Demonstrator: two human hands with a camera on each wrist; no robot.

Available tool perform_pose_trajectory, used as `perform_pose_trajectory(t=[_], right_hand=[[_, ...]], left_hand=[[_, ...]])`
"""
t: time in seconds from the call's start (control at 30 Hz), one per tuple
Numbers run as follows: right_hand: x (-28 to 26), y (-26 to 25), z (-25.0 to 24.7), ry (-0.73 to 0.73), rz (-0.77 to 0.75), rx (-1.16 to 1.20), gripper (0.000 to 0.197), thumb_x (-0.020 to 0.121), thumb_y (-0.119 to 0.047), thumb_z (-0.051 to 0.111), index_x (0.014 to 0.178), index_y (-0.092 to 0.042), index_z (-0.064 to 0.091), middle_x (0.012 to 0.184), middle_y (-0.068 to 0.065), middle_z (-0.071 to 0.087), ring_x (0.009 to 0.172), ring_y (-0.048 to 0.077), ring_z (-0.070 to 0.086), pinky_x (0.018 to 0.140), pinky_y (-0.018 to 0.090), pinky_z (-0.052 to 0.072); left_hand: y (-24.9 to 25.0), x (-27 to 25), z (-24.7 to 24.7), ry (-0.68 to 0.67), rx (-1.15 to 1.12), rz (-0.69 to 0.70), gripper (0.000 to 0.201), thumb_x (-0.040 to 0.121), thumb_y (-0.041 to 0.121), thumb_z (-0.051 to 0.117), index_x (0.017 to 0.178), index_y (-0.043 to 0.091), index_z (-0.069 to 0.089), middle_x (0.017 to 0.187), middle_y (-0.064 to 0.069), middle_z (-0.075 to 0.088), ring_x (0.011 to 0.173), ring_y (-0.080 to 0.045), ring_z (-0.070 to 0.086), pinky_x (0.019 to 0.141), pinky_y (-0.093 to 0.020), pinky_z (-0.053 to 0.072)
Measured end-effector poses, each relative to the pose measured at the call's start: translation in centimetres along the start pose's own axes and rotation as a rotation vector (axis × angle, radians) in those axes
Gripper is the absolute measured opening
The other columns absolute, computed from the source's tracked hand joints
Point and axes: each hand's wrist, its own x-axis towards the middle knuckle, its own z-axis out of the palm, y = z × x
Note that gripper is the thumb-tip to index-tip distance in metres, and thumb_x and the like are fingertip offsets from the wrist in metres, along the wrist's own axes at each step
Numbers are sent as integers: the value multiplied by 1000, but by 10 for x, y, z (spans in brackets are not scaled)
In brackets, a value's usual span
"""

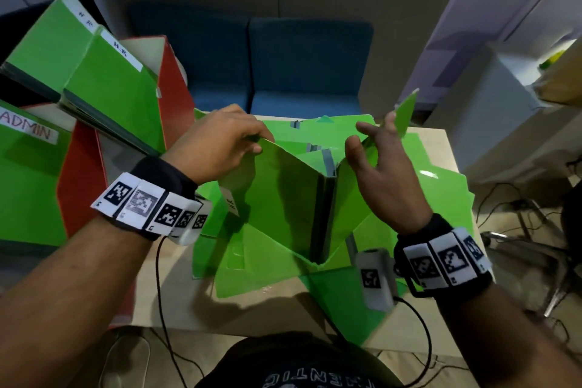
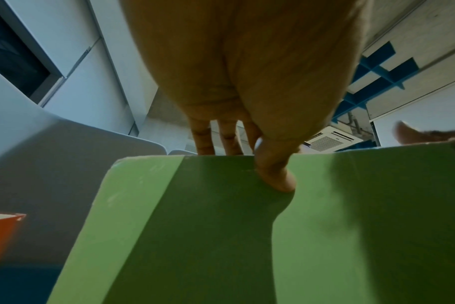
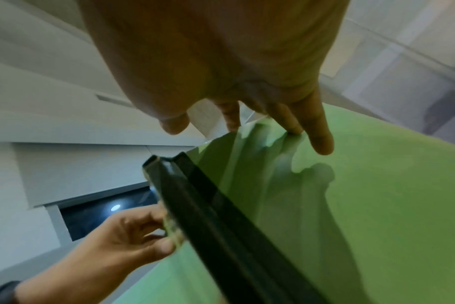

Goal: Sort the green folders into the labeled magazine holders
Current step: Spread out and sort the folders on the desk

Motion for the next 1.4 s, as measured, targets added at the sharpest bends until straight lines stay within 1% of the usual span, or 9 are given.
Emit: perform_pose_trajectory(t=[0.1, 0.27, 0.53, 0.67, 0.77, 0.93, 1.03, 1.27, 1.4], right_hand=[[-3, -14, 6, -48, 12, 76, 78, 79, -69, 41, 142, -22, 37, 160, 11, 9, 145, 9, 8, 116, 30, 18], [-4, -33, 6, -171, -14, 32, 76, 85, -41, 68, 147, -20, 29, 143, 5, 48, 128, 19, 48, 103, 31, 41], [-3, -46, 15, -196, -119, -166, 65, 84, -17, 59, 145, -13, 37, 127, 12, 61, 110, 27, 61, 95, 42, 48], [-2, -40, 10, -118, -154, -153, 55, 81, 3, 50, 134, -12, 54, 121, 8, 66, 106, 24, 62, 95, 24, 43], [1, -38, -5, -76, -176, -49, 58, 79, 7, 50, 131, -18, 59, 120, -4, 67, 100, 9, 63, 87, 10, 43], [16, -13, -22, 50, -184, 279, 59, 85, 1, 61, 137, -24, 48, 127, -13, 59, 111, -2, 58, 91, 22, 50], [25, 9, -33, 150, -151, 438, 60, 80, -8, 61, 136, -24, 47, 127, -6, 61, 114, 7, 58, 97, 31, 48], [35, 71, -25, 139, -39, 661, 65, 80, -14, 66, 141, -17, 43, 136, 6, 55, 125, 22, 53, 100, 45, 46], [42, 113, 8, 33, 60, 376, 63, 92, 4, 52, 145, -24, 32, 138, 13, 50, 120, 29, 55, 90, 41, 54]], left_hand=[[6, 10, 4, 32, -31, 58, 21, 80, 9, 75, 99, 17, 73, 90, 4, 69, 90, -17, 56, 79, -32, 47], [16, 27, 11, 115, -143, 85, 39, 72, 6, 81, 108, 16, 67, 93, 11, 56, 84, 7, 50, 81, -9, 38], [34, 38, 39, 351, -221, 132, 59, 68, 4, 83, 122, 9, 61, 103, 2, 48, 89, -4, 50, 86, -8, 40], [26, 31, 61, 435, -246, -41, 77, 73, 16, 83, 141, 12, 45, 138, -9, 43, 129, -11, 40, 109, -13, 28], [16, 18, 82, 315, -372, -222, 87, 83, 22, 75, 152, 18, 23, 154, -6, 27, 141, -13, 28, 115, -14, 20], [-9, -8, 110, 108, -324, -482, 71, 99, 34, 49, 155, 17, 9, 162, 5, -1, 147, -9, 7, 119, -27, 10], [-18, -23, 116, 59, -350, -628, 73, 100, 41, 44, 155, 16, 4, 162, 2, -7, 148, -13, 4, 116, -26, 8], [-34, -32, 108, 160, -502, -766, 88, 90, 54, 54, 155, 22, 3, 159, -4, 22, 144, -20, 26, 117, -44, 26], [-30, -32, 90, 303, -408, -758, 90, 90, 27, 67, 155, 16, 6, 160, -4, 19, 145, -17, 21, 112, -23, 12]])
